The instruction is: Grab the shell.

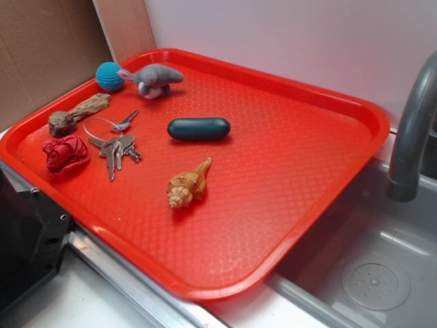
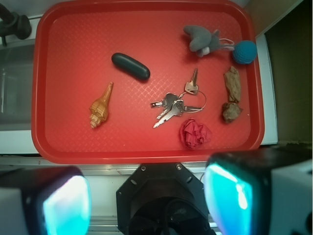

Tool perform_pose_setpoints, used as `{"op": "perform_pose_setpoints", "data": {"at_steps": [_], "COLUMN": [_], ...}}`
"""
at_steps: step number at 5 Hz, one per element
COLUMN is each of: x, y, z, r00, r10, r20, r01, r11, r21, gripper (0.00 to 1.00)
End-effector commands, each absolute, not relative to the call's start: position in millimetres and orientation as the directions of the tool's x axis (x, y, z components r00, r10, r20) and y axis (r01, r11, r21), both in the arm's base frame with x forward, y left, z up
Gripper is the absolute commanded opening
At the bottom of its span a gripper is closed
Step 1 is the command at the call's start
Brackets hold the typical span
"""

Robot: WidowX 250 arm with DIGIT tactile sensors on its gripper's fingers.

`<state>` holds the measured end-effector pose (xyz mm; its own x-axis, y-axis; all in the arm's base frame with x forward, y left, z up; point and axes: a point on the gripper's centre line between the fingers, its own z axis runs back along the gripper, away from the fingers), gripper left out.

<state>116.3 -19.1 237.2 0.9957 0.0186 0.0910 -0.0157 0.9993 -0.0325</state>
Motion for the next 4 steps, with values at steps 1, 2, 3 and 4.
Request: {"op": "perform_pose_setpoints", "data": {"at_steps": [1,2,3,4], "x": [116.3,127.5,159.7,149.1], "y": [-19.1,-47.2,-70.0,-88.5], "z": [237.2,187.2,140.1,110.0], "r00": [0.996,0.993,0.977,0.974], "r10": [0.019,0.112,0.203,0.22], "r20": [0.091,0.044,-0.058,-0.055], "r01": [-0.016,-0.111,-0.21,-0.227], "r11": [0.999,0.993,0.966,0.954], "r21": [-0.033,-0.037,-0.152,-0.196], "gripper": [1.0,1.0,1.0,1.0]}}
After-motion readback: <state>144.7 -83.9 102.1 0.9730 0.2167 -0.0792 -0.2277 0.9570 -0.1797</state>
